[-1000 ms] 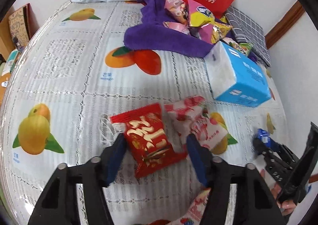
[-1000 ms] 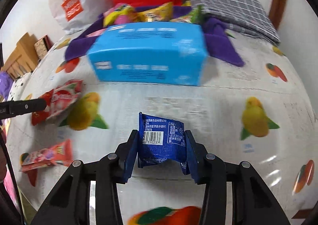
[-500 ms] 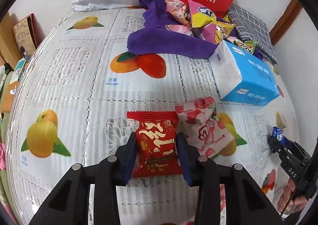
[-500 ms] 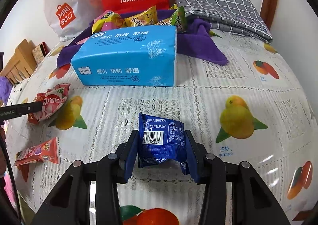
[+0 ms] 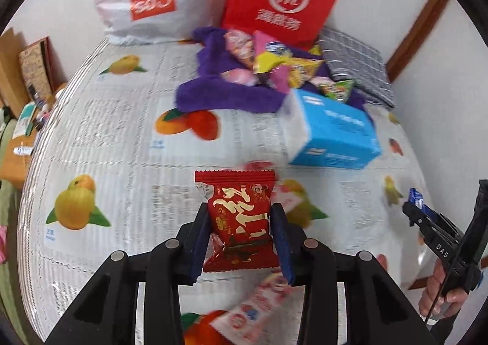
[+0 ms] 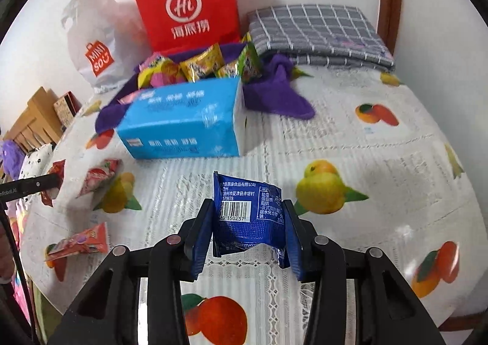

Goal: Organize snacks

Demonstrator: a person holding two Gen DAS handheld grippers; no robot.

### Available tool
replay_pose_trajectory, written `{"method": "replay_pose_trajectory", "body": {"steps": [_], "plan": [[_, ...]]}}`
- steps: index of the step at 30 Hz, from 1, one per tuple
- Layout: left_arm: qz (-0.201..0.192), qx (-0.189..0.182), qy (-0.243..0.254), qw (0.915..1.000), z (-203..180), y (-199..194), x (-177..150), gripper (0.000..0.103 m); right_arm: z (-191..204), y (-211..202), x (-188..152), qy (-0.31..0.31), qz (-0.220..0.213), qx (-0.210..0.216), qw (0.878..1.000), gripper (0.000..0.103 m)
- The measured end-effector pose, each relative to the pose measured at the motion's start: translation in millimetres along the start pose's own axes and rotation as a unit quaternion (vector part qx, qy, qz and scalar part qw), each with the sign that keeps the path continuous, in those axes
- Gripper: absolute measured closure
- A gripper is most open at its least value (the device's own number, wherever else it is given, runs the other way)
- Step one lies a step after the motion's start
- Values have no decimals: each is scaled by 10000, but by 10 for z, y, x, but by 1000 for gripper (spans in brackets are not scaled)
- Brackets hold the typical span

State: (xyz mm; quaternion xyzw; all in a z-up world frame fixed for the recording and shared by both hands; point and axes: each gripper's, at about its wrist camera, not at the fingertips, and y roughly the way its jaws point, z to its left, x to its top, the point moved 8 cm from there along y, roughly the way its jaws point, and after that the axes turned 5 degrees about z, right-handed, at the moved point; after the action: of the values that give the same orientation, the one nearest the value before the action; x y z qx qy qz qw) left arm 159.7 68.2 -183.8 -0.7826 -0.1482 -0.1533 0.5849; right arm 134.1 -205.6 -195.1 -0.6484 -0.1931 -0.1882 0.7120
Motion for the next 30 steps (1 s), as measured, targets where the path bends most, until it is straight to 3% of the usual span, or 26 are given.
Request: {"method": "replay_pose_trajectory", "body": {"steps": [13, 30], "plan": [[-179, -573, 512, 9969, -753, -237, -29, 66, 144, -627, 64, -113, -424, 11, 9990, 60], [-346, -581, 681, 9954, -1081, -330, 258, 66, 298, -789, 404, -263, -656, 249, 9972, 60]]}}
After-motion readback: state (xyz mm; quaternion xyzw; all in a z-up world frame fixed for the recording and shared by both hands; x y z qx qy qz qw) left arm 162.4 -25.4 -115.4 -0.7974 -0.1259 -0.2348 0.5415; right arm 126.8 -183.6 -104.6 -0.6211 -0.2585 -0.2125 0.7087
